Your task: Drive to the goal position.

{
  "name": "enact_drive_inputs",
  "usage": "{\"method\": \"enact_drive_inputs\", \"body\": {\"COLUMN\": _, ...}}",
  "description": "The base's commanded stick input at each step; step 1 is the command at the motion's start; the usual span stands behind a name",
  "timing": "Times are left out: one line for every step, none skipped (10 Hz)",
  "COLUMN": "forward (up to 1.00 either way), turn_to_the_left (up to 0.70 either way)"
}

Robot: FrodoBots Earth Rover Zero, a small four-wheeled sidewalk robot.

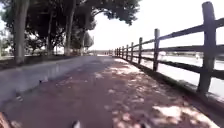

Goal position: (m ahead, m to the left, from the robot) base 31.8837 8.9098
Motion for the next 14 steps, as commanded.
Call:
{"method": "enact_drive_inputs", "body": {"forward": 1.00, "turn_to_the_left": 0.00}}
{"method": "enact_drive_inputs", "body": {"forward": 1.00, "turn_to_the_left": 0.00}}
{"method": "enact_drive_inputs", "body": {"forward": 1.00, "turn_to_the_left": 0.00}}
{"method": "enact_drive_inputs", "body": {"forward": 1.00, "turn_to_the_left": 0.00}}
{"method": "enact_drive_inputs", "body": {"forward": 1.00, "turn_to_the_left": 0.00}}
{"method": "enact_drive_inputs", "body": {"forward": 1.00, "turn_to_the_left": 0.00}}
{"method": "enact_drive_inputs", "body": {"forward": 1.00, "turn_to_the_left": 0.00}}
{"method": "enact_drive_inputs", "body": {"forward": 1.00, "turn_to_the_left": 0.00}}
{"method": "enact_drive_inputs", "body": {"forward": 1.00, "turn_to_the_left": 0.00}}
{"method": "enact_drive_inputs", "body": {"forward": 1.00, "turn_to_the_left": 0.00}}
{"method": "enact_drive_inputs", "body": {"forward": 1.00, "turn_to_the_left": 0.00}}
{"method": "enact_drive_inputs", "body": {"forward": 1.00, "turn_to_the_left": 0.00}}
{"method": "enact_drive_inputs", "body": {"forward": 1.00, "turn_to_the_left": 0.00}}
{"method": "enact_drive_inputs", "body": {"forward": 1.00, "turn_to_the_left": 0.00}}
